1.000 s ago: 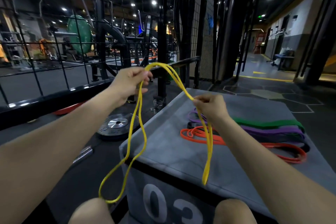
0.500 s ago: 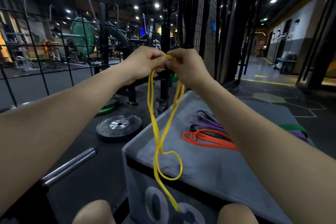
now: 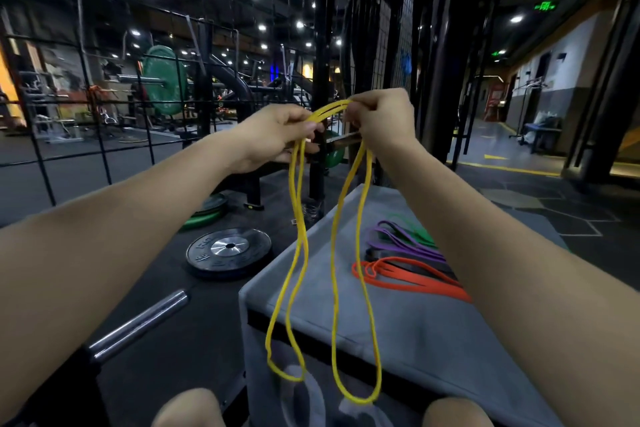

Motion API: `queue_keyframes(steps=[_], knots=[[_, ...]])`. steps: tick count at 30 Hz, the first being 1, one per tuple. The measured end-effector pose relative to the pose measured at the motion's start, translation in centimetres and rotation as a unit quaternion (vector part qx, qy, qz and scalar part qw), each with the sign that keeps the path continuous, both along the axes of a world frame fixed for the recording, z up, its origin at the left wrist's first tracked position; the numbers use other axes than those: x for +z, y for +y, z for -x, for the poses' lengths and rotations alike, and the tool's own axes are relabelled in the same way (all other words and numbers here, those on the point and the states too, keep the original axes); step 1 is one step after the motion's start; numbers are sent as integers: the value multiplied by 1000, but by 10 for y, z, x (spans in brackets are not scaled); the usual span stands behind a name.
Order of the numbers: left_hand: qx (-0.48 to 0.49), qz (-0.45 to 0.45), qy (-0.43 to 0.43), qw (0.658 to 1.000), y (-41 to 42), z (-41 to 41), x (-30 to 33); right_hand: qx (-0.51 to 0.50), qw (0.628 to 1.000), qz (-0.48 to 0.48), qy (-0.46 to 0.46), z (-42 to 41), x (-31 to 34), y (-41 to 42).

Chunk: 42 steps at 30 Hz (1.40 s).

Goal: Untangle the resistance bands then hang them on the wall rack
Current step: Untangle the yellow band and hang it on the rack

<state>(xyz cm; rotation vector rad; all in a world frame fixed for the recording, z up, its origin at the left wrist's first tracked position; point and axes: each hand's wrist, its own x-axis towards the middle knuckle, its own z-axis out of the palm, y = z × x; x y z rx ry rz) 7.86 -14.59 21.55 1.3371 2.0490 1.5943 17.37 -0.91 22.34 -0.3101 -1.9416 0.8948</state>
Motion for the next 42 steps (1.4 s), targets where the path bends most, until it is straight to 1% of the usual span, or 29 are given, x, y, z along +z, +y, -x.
queue_keyframes(steps=[4, 8, 11, 13, 15, 18, 23, 26, 29, 31, 33, 35, 37, 40, 42], knots=[[39, -95, -54, 993, -1, -4, 9, 18, 999, 28, -1, 2, -4, -2], [34, -123, -72, 989, -3, -4, 12, 55, 997, -7, -47, 1, -5, -4], [39, -122, -64, 990, -2, -4, 9, 92, 991, -66, -73, -4, -2, -10], [46, -122, -59, 990, 0, -5, 8, 80, 983, -125, -104, -5, 0, -16], [44, -127, -61, 989, 1, -5, 8, 56, 982, -149, -97, -5, 2, -19], [34, -124, -54, 990, 2, -6, 8, 44, 986, -147, -67, -4, 4, -17], [32, -118, -63, 991, 2, -4, 3, 34, 982, -167, -77, 0, 4, -18], [36, -132, -68, 988, 5, -8, -2, 58, 988, -113, -85, 5, 0, -15], [45, -145, -45, 987, 11, -12, -6, 65, 991, -78, -88, 6, -3, -12], [52, -147, -42, 987, 14, -11, -8, 61, 989, -87, -98, 6, -6, -9], [56, -147, -46, 986, 16, -8, -9, 56, 986, -117, -100, 4, -7, -9], [57, -142, -49, 987, 17, -5, -10, 40, 982, -161, -90, 4, -7, -10], [54, -140, -51, 987, 20, -6, -11, 12, 980, -186, -67, 5, -6, -11], [53, -148, -58, 986, 23, -9, -14, -8, 981, -190, -46, 8, -7, -10], [55, -138, -28, 989, 26, -9, -19, -7, 983, -181, -36, 8, -10, -8]])
